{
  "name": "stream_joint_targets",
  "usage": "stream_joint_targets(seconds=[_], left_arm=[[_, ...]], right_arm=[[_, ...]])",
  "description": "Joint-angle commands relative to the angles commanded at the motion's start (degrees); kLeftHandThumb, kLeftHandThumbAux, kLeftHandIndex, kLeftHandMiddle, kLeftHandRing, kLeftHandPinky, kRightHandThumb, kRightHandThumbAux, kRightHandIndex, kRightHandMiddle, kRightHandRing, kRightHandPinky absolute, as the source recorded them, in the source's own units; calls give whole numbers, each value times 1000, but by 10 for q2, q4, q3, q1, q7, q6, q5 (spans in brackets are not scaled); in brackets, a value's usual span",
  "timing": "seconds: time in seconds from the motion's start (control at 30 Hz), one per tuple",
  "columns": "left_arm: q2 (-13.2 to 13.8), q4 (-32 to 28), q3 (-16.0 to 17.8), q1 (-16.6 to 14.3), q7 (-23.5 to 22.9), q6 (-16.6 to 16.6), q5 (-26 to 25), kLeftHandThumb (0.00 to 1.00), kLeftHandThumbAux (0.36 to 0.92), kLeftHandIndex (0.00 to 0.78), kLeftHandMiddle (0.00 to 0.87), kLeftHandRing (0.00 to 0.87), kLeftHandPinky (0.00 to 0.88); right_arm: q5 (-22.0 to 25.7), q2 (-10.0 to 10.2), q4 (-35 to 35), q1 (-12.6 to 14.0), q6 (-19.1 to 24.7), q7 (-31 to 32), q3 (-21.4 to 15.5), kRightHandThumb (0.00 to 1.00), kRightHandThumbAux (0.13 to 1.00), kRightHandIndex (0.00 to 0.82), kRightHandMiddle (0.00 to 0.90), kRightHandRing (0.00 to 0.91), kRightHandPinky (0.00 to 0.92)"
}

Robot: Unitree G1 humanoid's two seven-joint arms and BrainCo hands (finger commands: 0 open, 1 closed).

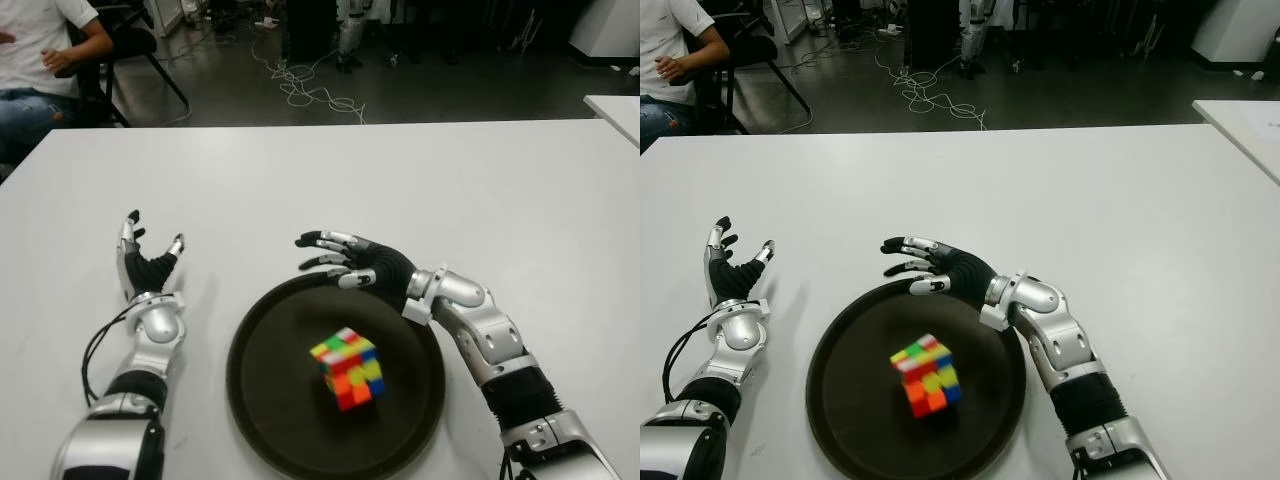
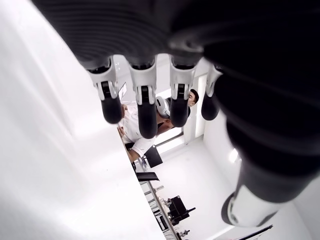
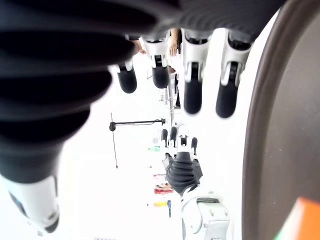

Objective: Pick up the Rubik's Cube and put it in the plate

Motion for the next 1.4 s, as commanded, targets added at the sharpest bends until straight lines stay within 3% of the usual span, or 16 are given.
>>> stream_joint_targets(seconds=[0.6, 1.07, 1.2, 1.4], left_arm=[[2, 0, -2, 1, -1, 4, 3, 0, 770, 96, 127, 119, 90], [2, -1, -1, 0, -6, 7, 2, 0, 748, 95, 126, 115, 95], [1, 0, 2, 0, -9, 6, -3, 0, 752, 94, 125, 116, 91], [0, 0, 2, 0, -8, 3, -3, 0, 770, 100, 137, 130, 90]], right_arm=[[-13, -2, 1, 0, -3, -12, -1, 0, 725, 0, 46, 41, 79], [-25, -3, 26, -8, -37, -8, -4, 0, 735, 5, 50, 38, 67], [-12, -23, 25, -23, -28, 5, -26, 0, 747, 18, 58, 35, 50], [-12, -27, 39, -33, -21, -17, -53, 0, 765, 37, 81, 37, 31]])
